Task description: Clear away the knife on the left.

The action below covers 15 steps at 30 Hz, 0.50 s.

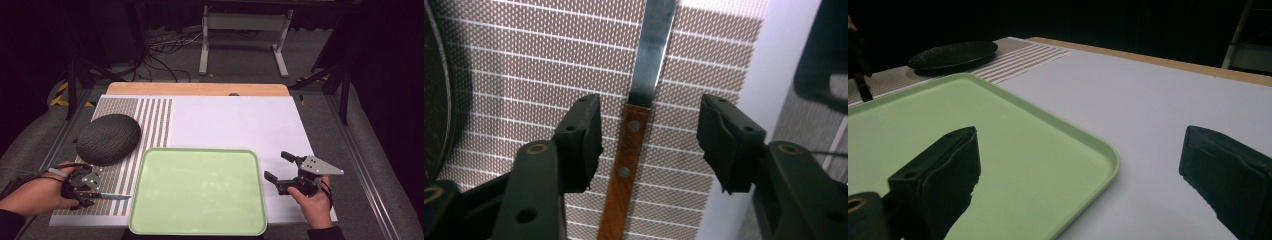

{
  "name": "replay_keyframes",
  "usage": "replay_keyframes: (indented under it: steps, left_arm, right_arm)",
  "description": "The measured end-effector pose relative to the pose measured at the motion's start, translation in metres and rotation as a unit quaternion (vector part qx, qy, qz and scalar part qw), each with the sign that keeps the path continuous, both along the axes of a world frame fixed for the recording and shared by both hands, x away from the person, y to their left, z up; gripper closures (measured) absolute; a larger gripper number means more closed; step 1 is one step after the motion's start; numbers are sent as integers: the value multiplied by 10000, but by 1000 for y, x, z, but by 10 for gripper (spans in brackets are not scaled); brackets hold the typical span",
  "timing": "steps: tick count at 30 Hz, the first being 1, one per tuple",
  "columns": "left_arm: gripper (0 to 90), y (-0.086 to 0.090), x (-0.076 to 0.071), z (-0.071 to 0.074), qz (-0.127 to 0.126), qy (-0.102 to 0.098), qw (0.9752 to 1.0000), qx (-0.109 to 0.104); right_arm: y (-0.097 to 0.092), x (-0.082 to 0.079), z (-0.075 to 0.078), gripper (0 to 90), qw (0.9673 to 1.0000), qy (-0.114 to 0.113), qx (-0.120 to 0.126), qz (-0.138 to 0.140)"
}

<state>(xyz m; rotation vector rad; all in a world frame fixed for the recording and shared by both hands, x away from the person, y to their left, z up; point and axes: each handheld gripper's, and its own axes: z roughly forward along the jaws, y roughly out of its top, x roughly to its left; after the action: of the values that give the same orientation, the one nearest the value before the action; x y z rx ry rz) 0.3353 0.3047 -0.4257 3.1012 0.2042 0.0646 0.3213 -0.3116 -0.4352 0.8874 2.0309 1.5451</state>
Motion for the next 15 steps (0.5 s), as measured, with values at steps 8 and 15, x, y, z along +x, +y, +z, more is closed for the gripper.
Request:
replay_keyframes:
  steps: [8,15]
  left_arm:
    - [583,-1,7,-9,-277,60,9991,304]
    - [762,-3,9,-12,-533,147,9973,490]
  right_arm:
    - [0,0,-1,38,10000,10,-22,30]
    - [1,0,-2,37,10000,46,-56,62]
